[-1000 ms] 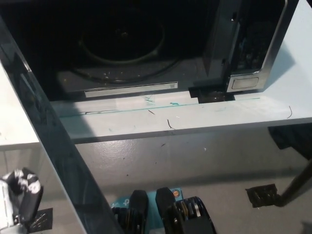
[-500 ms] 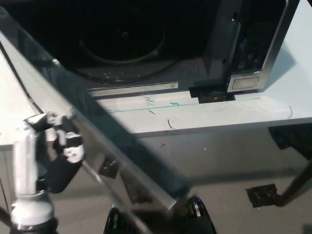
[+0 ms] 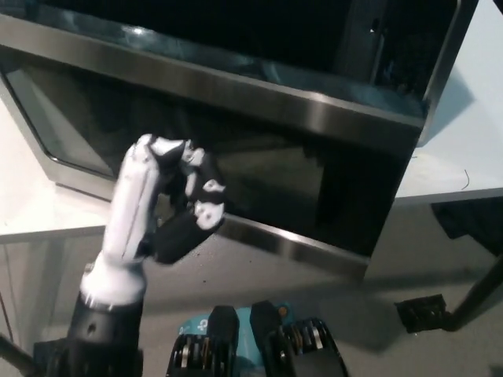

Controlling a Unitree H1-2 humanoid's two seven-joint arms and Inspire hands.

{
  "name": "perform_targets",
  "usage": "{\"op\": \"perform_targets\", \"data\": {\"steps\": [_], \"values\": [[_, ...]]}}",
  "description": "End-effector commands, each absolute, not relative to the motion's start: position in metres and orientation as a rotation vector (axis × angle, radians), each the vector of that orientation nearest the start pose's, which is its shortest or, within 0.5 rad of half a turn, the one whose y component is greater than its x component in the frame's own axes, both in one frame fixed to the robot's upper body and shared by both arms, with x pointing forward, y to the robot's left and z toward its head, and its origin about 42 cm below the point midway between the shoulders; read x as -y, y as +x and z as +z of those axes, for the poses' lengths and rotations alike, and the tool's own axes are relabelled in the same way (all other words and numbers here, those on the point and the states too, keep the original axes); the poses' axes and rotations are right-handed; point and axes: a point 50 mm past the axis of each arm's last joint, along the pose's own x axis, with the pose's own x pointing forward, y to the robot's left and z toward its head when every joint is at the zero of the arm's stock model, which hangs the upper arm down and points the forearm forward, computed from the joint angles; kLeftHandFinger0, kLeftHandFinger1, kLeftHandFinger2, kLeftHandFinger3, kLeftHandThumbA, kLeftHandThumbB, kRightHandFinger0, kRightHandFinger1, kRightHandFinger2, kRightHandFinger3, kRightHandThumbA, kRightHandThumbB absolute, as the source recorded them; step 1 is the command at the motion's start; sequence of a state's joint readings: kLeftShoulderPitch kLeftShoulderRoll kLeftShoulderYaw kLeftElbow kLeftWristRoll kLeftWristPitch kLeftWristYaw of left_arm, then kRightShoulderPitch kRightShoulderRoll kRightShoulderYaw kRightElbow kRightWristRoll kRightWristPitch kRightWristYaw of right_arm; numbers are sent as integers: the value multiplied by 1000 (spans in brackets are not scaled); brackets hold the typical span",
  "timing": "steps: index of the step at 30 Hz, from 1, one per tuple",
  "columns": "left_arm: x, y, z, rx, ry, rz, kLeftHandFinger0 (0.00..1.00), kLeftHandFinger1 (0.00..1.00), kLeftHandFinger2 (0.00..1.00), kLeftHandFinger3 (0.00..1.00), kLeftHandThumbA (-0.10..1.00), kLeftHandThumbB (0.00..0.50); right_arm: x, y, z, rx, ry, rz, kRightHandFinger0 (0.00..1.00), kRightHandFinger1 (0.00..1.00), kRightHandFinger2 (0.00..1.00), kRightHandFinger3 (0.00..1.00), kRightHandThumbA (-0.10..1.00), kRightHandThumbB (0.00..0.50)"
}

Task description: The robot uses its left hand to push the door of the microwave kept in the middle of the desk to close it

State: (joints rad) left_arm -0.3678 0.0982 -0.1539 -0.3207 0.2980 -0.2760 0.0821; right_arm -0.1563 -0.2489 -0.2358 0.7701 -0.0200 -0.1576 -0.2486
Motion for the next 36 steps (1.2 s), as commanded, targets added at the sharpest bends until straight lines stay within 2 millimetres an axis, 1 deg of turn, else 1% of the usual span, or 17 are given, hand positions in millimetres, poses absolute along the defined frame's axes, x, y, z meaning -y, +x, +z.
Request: {"op": "perform_targets", "data": {"steps": [1,2,3,7,10,11,13,15,17,19,24,31,32,33,34,35,36], "values": [[-166,354,310,1007,393,-138,0,0,1,129,-100,69,392,279,-8,-357,-262,-526,626,624,624,518,194,168],[-168,363,308,990,408,-138,0,0,0,140,-100,80,391,279,-8,-352,-244,-538,381,394,468,496,166,175],[-173,381,306,989,464,-120,0,0,22,165,-100,89,391,279,-8,-353,-239,-543,408,418,465,500,165,175],[-186,417,302,966,535,-60,0,0,30,176,-100,131,393,279,-8,-351,-230,-542,280,296,327,381,90,164],[-196,438,301,953,570,-36,0,0,16,194,-100,132,394,277,-8,-350,-211,-547,268,282,301,344,85,164],[-199,445,302,945,578,-36,0,0,29,201,-100,134,394,277,-8,-348,-219,-544,346,364,383,391,77,151],[-208,461,306,936,644,-2,0,0,34,202,-100,161,395,277,-8,-341,-212,-546,296,311,338,357,64,152],[-218,472,312,938,712,35,0,0,21,217,-100,187,394,276,-8,-345,-215,-549,292,308,325,356,77,155],[-232,489,321,918,767,60,0,0,28,233,-100,167,394,276,-6,-344,-218,-548,333,345,370,391,77,147],[-236,494,324,915,782,71,0,0,31,238,-100,170,394,275,-7,-347,-216,-548,332,343,366,389,85,146],[-254,511,337,886,831,114,0,0,0,166,-100,162,394,273,-9,-345,-213,-545,307,319,339,387,72,148],[-265,522,339,854,850,164,0,0,0,112,-100,146,391,270,-10,-365,-204,-546,369,376,419,456,93,151],[-267,522,339,855,838,180,0,0,0,55,-100,144,393,270,-12,-358,-217,-543,322,334,374,425,87,153],[-267,521,338,858,831,190,0,0,0,52,-100,145,393,269,-12,-355,-226,-537,322,337,377,428,85,154],[-266,519,336,850,789,212,0,0,21,141,-100,162,393,270,-12,-359,-218,-540,273,288,329,394,83,156],[-266,518,335,847,771,221,0,0,10,147,-100,161,393,270,-12,-360,-215,-542,266,284,325,390,82,157],[-264,514,333,839,743,237,0,1,39,207,-100,156,393,270,-12,-364,-195,-554,283,300,332,399,77,168]]}}
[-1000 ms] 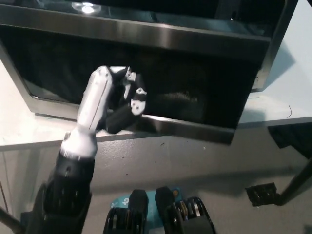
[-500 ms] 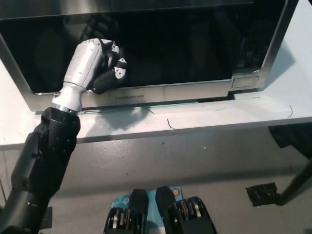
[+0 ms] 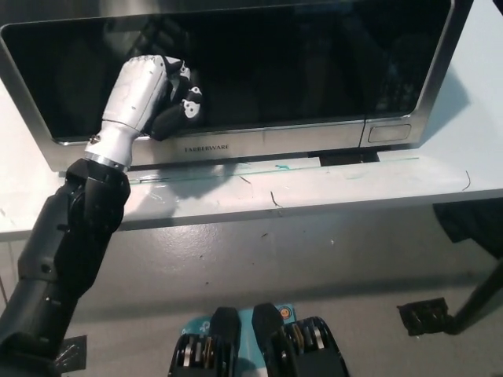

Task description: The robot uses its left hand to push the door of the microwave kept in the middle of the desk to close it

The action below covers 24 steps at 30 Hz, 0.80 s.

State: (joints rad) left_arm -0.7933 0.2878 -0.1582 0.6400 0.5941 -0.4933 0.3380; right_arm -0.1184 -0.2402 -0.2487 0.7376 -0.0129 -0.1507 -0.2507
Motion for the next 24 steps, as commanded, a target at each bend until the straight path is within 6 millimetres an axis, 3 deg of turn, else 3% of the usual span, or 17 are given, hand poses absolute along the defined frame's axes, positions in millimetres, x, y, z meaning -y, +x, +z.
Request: {"op": "perform_targets", "data": {"steps": [1,3,4,6,7,10,14,15,17,18,21,23,24], "values": [[-261,508,330,833,707,248,0,2,53,233,-100,134,393,270,-12,-360,-198,-553,276,294,322,385,68,168],[-258,495,322,839,661,249,0,0,32,225,-100,99,393,270,-13,-366,-230,-542,332,349,379,424,98,152],[-252,475,309,833,597,219,0,0,0,204,-100,82,394,267,-13,-363,-233,-544,323,341,376,424,86,153],[-250,464,302,850,561,207,0,0,4,203,-100,91,394,267,-13,-361,-231,-542,332,347,383,436,85,152],[-245,440,290,869,520,165,0,0,6,205,-100,90,395,268,-13,-375,-216,-546,300,310,343,407,96,156],[-239,416,279,884,471,140,0,0,0,217,-100,92,396,267,-12,-370,-224,-546,266,287,325,389,100,161],[-235,366,254,914,475,85,0,0,0,216,-100,100,396,267,-13,-358,-205,-542,266,283,317,373,94,155],[-237,346,242,898,483,55,0,0,5,215,-100,88,396,267,-13,-350,-189,-539,213,228,273,367,74,158],[-239,334,235,887,503,47,0,0,4,212,-100,83,396,267,-14,-354,-185,-540,258,281,317,389,72,159],[-239,327,230,876,499,39,0,0,11,210,-100,82,397,269,-12,-348,-200,-543,216,233,282,388,72,164],[-245,305,200,788,492,28,0,0,0,212,-100,74,397,270,-12,-351,-182,-546,269,283,330,403,40,158],[-250,293,177,704,502,37,0,0,0,227,-100,77,399,270,-14,-348,-174,-543,206,212,252,344,48,160],[-251,290,167,668,485,38,0,0,0,212,-100,81,400,270,-13,-345,-164,-549,121,142,190,308,47,167]]}}
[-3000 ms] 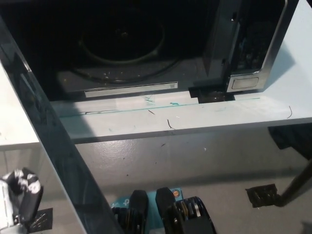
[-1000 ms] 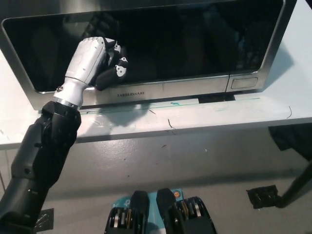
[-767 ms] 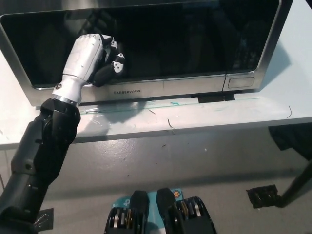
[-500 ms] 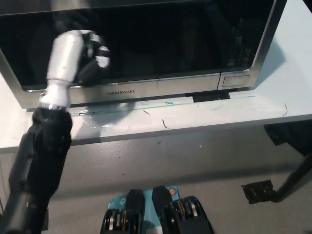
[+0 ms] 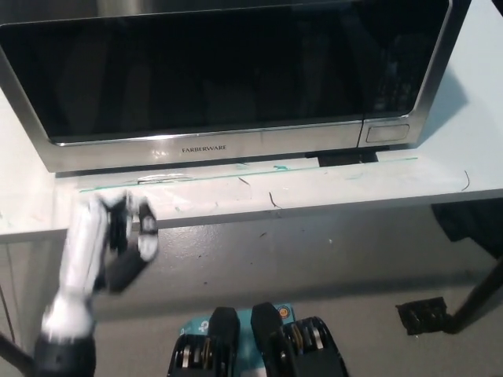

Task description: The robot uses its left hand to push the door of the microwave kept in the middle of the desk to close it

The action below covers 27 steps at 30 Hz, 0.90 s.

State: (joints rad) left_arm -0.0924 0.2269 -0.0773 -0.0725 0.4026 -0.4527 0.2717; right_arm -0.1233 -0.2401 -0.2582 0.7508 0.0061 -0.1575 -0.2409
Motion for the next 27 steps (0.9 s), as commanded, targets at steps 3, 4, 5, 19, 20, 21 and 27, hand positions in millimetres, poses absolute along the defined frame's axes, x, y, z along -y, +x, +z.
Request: {"op": "perform_targets", "data": {"steps": [3,4,5,19,20,21,27], "values": [[-262,277,128,511,465,72,0,0,14,258,-100,77,399,269,-12,-342,-169,-546,285,294,339,384,21,147],[-264,274,118,457,445,85,1,1,38,278,-100,61,399,268,-12,-342,-166,-546,246,254,313,385,20,149],[-267,271,106,376,380,117,0,0,27,281,-100,63,397,268,-12,-340,-172,-540,272,289,352,388,22,150],[-301,271,3,-84,286,482,0,0,121,291,-100,47,399,273,-12,-340,-152,-548,202,224,285,338,26,154],[-303,271,-1,-92,284,486,0,0,94,283,-100,54,399,273,-13,-340,-158,-545,196,217,280,360,32,146],[-304,270,-5,-96,283,489,0,0,86,279,-100,57,399,273,-13,-339,-160,-541,193,216,279,365,31,145],[-306,271,-20,-228,293,528,0,0,85,310,-100,77,398,277,-12,-329,-173,-541,193,209,278,364,41,156]]}}
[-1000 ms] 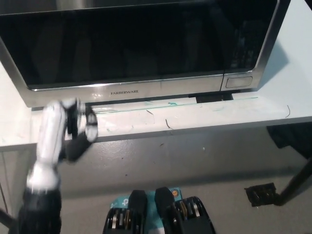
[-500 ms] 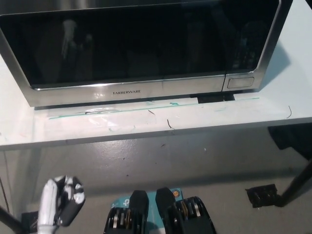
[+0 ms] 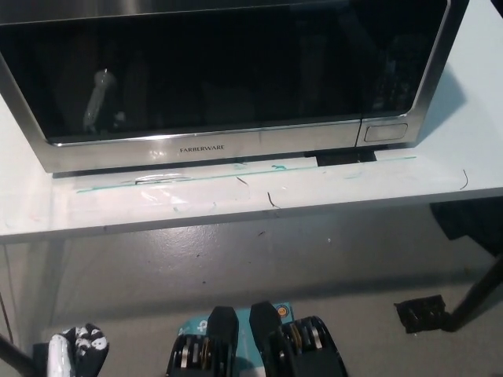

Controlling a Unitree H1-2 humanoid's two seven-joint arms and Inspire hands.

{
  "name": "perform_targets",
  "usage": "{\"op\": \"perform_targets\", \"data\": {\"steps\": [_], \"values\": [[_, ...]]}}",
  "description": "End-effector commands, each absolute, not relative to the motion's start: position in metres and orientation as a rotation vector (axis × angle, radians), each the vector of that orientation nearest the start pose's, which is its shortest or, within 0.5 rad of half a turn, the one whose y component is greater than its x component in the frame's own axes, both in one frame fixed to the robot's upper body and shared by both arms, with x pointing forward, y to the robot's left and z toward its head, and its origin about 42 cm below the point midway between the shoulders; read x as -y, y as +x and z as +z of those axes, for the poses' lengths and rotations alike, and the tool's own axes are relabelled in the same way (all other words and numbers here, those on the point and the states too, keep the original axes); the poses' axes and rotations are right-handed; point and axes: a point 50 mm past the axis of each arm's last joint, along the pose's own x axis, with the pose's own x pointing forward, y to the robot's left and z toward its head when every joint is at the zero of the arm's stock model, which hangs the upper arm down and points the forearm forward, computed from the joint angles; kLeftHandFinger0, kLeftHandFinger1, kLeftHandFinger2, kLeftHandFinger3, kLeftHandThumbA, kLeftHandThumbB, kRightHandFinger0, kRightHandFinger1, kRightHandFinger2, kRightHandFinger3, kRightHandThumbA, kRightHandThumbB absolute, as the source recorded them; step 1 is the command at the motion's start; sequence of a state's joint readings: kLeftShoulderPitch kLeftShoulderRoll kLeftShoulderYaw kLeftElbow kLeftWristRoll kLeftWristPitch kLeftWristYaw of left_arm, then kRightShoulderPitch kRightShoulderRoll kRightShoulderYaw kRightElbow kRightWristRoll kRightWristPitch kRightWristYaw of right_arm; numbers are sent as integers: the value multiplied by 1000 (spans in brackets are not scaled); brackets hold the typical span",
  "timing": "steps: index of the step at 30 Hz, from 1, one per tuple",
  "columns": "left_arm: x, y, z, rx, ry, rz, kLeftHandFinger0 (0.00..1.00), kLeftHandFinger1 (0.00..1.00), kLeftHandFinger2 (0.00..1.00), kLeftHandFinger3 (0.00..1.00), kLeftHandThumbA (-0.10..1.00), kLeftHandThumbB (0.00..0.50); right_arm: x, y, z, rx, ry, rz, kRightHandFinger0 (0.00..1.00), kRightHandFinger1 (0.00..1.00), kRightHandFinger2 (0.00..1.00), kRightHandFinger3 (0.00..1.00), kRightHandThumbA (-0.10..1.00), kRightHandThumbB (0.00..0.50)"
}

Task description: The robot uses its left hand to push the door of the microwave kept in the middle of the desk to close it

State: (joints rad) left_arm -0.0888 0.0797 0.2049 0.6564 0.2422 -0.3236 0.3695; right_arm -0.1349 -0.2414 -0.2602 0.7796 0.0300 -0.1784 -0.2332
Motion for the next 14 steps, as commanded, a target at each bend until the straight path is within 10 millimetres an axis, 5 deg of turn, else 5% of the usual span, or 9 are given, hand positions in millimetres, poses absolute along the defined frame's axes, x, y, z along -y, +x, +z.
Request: {"op": "perform_targets", "data": {"steps": [1,3,7,12,14], "values": [[-306,273,-21,-230,300,535,0,0,62,302,-100,87,397,279,-10,-328,-170,-544,186,203,275,353,37,146],[-305,273,-24,-252,304,545,0,0,41,281,-100,99,397,279,-8,-327,-163,-551,179,197,265,355,25,147],[-300,271,-30,-290,185,569,0,19,183,331,-100,133,399,279,-10,-333,-165,-546,224,252,309,372,49,154],[-305,269,-39,-265,164,562,0,0,78,302,-100,100,399,286,-5,-320,-167,-549,166,182,258,341,28,163],[-311,269,-38,-277,171,555,0,1,113,303,-100,113,398,286,-5,-320,-160,-556,174,186,248,328,20,160]]}}
